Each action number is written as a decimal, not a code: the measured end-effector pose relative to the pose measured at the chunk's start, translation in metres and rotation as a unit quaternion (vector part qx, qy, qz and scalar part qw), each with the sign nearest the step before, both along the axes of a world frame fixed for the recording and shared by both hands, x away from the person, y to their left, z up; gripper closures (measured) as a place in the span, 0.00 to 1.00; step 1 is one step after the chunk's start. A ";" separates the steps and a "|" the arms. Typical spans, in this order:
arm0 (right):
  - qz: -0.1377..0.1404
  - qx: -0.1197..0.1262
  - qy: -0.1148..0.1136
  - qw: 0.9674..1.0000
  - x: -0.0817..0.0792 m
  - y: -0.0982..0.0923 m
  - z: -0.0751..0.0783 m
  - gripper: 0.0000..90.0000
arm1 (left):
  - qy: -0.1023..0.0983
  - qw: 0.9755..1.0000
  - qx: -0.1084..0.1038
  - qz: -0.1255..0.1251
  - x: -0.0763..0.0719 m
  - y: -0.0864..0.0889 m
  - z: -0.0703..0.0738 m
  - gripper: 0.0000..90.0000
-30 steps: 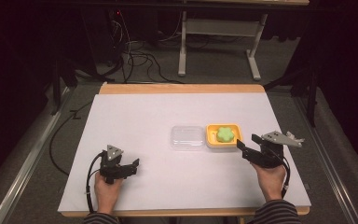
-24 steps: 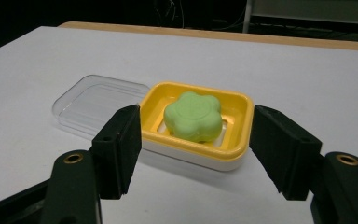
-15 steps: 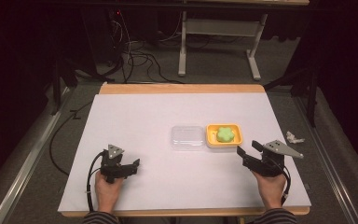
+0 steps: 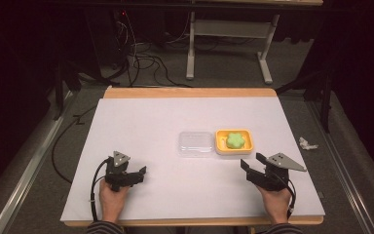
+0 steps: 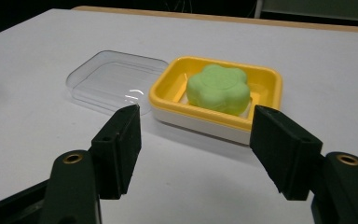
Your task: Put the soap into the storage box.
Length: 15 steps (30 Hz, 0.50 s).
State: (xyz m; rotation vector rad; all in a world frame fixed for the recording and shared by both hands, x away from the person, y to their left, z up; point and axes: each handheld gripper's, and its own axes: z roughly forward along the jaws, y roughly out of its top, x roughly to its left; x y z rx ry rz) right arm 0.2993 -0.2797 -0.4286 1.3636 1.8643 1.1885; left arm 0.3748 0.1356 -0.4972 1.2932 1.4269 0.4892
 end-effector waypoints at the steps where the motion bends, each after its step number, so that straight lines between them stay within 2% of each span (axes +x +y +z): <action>1: 0.004 -0.001 -0.002 1.000 0.000 0.001 -0.001 0.38 | 0.007 1.000 0.003 0.000 0.001 0.000 0.000 0.18; 6: 0.017 0.004 0.004 1.000 0.001 0.008 -0.010 0.39 | 0.005 1.000 0.008 0.002 0.001 0.000 -0.001 0.18; 15: 0.014 0.004 0.016 1.000 0.000 0.014 -0.023 0.39 | 0.006 1.000 0.006 0.001 0.001 0.000 -0.001 0.18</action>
